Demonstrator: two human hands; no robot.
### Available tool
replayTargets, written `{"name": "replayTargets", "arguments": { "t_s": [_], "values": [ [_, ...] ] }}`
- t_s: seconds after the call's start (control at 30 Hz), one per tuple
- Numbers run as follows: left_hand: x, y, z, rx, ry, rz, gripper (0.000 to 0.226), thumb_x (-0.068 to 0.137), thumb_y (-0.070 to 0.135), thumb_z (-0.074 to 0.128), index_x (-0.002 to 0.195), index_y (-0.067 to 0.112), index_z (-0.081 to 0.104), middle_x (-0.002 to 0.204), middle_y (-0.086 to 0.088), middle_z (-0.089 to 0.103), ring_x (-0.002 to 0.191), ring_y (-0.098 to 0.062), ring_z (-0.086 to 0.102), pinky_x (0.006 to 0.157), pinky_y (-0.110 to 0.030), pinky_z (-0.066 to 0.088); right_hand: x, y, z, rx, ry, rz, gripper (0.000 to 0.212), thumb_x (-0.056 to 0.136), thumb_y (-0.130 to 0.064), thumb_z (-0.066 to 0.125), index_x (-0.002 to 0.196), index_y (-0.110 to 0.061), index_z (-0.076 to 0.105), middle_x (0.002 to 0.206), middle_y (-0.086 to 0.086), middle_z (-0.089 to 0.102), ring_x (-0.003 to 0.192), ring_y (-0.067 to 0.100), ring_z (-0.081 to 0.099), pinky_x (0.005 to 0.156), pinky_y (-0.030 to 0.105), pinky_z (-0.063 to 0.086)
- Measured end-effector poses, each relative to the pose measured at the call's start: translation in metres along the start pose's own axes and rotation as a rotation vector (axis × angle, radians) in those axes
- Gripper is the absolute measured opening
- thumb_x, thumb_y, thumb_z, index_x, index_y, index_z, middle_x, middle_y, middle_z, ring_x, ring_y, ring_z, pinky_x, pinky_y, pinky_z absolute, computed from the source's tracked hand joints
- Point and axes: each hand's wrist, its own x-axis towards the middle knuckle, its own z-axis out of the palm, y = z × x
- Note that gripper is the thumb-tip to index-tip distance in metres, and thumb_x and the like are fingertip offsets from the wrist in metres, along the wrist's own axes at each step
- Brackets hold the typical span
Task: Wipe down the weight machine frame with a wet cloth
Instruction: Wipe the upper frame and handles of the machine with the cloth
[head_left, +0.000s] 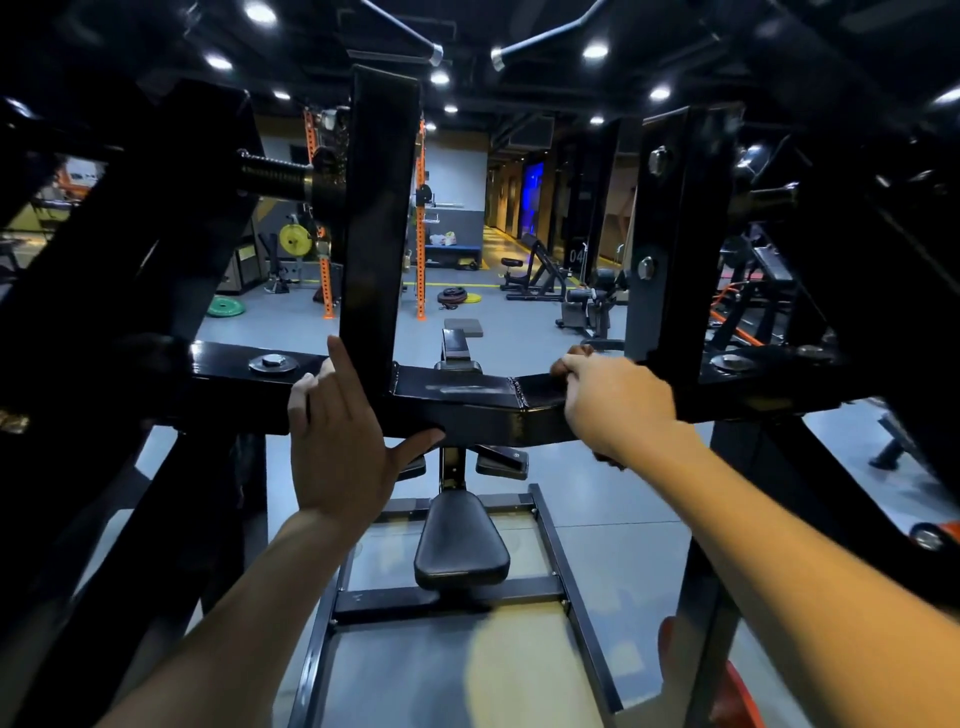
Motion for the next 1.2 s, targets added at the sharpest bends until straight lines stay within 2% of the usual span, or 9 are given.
{"name": "replayTargets", "arguments": {
  "t_s": [0.17,0.33,0.5,0.63,0.73,0.8,0.97,1.13,1.2],
  "values": [
    [0.0,0.0,0.0,-0.007,0.011,-0.009,0.133,0.08,0.095,0.022,0.157,-0.013,0.008,0.137,-0.029,0.05,0.125,-0.042,0.044,0.114,-0.049,0.031,-0.031,0.001,0.002,-0.047,0.064,-0.16,0.039,0.106,-0.029,0.04,0.141,-0.042,0.051,0.128,-0.008,0.066,0.073,0.019,0.056,0.061,0.031,0.049],
    [0.001,0.002,0.002,0.017,-0.006,-0.028,0.135,0.079,0.096,0.022,0.157,-0.013,0.003,0.134,-0.026,0.05,0.127,-0.04,0.045,0.118,-0.049,0.028,-0.017,-0.009,-0.001,0.046,0.059,0.026,0.039,0.103,-0.022,0.04,0.129,-0.041,0.062,0.089,-0.004,0.066,0.067,0.024,0.062,0.068,0.039,0.06],
    [0.002,0.001,0.003,-0.017,0.013,-0.012,0.135,0.079,0.094,0.03,0.157,-0.013,0.005,0.135,-0.027,0.051,0.127,-0.04,0.045,0.118,-0.05,0.028,-0.013,-0.077,0.017,0.274,-0.032,-0.108,0.039,0.105,-0.03,0.039,0.137,-0.042,0.056,0.119,0.01,0.07,0.1,0.035,0.065,0.083,0.044,0.058],
    [0.002,0.001,0.003,-0.005,0.003,-0.014,0.135,0.079,0.095,0.027,0.157,-0.013,0.007,0.138,-0.026,0.049,0.129,-0.04,0.045,0.119,-0.049,0.028,-0.026,-0.055,0.009,0.111,-0.023,-0.188,0.044,0.106,-0.035,0.04,0.146,-0.052,0.046,0.102,0.0,0.069,0.086,0.025,0.067,0.07,0.035,0.057],
    [0.002,0.002,0.003,0.015,-0.003,-0.022,0.134,0.079,0.096,0.019,0.157,-0.013,0.006,0.137,-0.025,0.05,0.128,-0.039,0.046,0.119,-0.048,0.028,-0.018,-0.042,0.003,0.072,-0.023,-0.05,0.041,0.104,-0.029,0.041,0.137,-0.049,0.056,0.086,-0.003,0.066,0.074,0.024,0.067,0.067,0.035,0.058],
    [0.002,0.002,0.002,0.024,-0.011,-0.025,0.135,0.079,0.096,0.019,0.157,-0.013,0.006,0.134,-0.024,0.052,0.127,-0.038,0.047,0.118,-0.048,0.028,-0.005,-0.064,0.009,0.143,-0.039,-0.02,0.039,0.102,-0.023,0.042,0.129,-0.043,0.061,0.094,0.002,0.067,0.082,0.029,0.064,0.068,0.034,0.052],
    [0.004,0.0,0.004,-0.046,0.035,0.002,0.135,0.078,0.093,0.032,0.158,-0.012,0.004,0.13,-0.023,0.054,0.124,-0.036,0.051,0.119,-0.048,0.03,-0.016,-0.106,0.018,0.252,0.006,-0.306,0.039,0.101,-0.028,0.043,0.135,-0.042,0.056,0.108,0.002,0.073,0.088,0.03,0.065,0.069,0.037,0.054],
    [0.003,0.002,0.002,0.052,-0.007,-0.038,0.138,0.076,0.098,0.017,0.157,-0.013,0.001,0.135,-0.022,0.052,0.127,-0.036,0.049,0.118,-0.047,0.029,-0.009,-0.061,0.003,0.042,-0.07,-0.064,0.042,0.103,-0.025,0.041,0.137,-0.045,0.055,0.083,-0.003,0.06,0.075,0.026,0.064,0.066,0.036,0.057],
    [0.003,0.002,0.003,0.041,-0.001,-0.036,0.138,0.076,0.098,0.018,0.157,-0.013,0.002,0.134,-0.022,0.053,0.126,-0.036,0.05,0.119,-0.047,0.029,-0.001,-0.079,0.009,0.102,-0.071,-0.047,0.04,0.101,-0.02,0.043,0.132,-0.039,0.059,0.094,0.003,0.065,0.085,0.029,0.062,0.069,0.035,0.051]
  ]
}}
